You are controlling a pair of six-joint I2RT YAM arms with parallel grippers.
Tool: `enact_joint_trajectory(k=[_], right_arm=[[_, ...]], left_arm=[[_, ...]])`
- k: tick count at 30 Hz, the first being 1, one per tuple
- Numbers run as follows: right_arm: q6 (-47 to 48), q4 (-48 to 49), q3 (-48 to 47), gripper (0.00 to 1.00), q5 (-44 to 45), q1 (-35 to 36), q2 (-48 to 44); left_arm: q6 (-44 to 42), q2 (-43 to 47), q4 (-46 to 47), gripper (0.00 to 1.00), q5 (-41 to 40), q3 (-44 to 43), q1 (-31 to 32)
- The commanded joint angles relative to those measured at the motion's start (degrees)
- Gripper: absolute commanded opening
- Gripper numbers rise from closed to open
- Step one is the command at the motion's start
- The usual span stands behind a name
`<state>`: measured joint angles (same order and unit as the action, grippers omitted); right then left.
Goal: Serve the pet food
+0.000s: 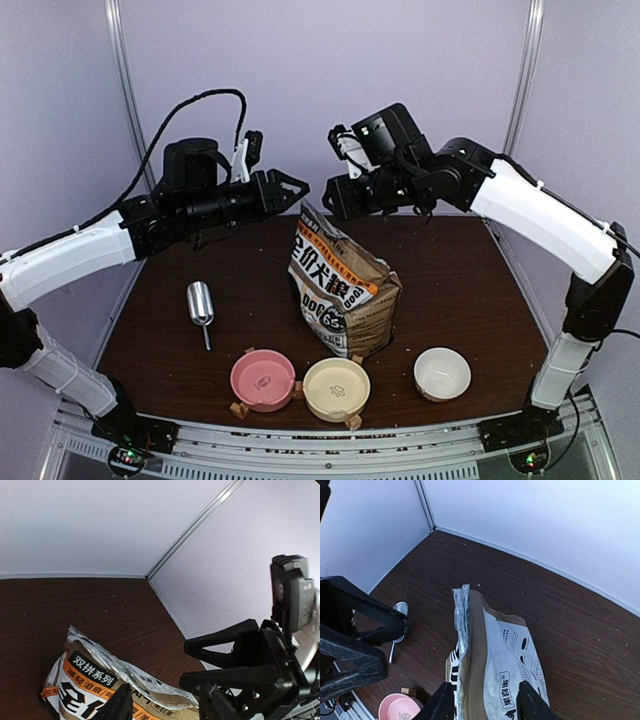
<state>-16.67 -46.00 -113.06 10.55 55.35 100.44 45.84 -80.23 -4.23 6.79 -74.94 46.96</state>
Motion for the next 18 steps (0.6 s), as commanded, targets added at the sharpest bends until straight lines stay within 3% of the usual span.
enact_joint_trajectory(k=[1,8,18], right_arm=[[1.1,-2.8,-3.9,0.43,2.0,1.6,2.8],[1.4,-4.6,-8.9,0.32,4.1,2.3,6.8],[1.8,-7.2,-12.0,0.24,6.9,2.5,10.5]], left_arm=[[2.5,-0.5,1.2,0.46,0.9,1.6,-1.2],[3.2,-0.9,2.5,0.39,1.6,2.5,-2.1],[3.5,-0.6,3.4,0.38,2.1,3.5,-2.6]])
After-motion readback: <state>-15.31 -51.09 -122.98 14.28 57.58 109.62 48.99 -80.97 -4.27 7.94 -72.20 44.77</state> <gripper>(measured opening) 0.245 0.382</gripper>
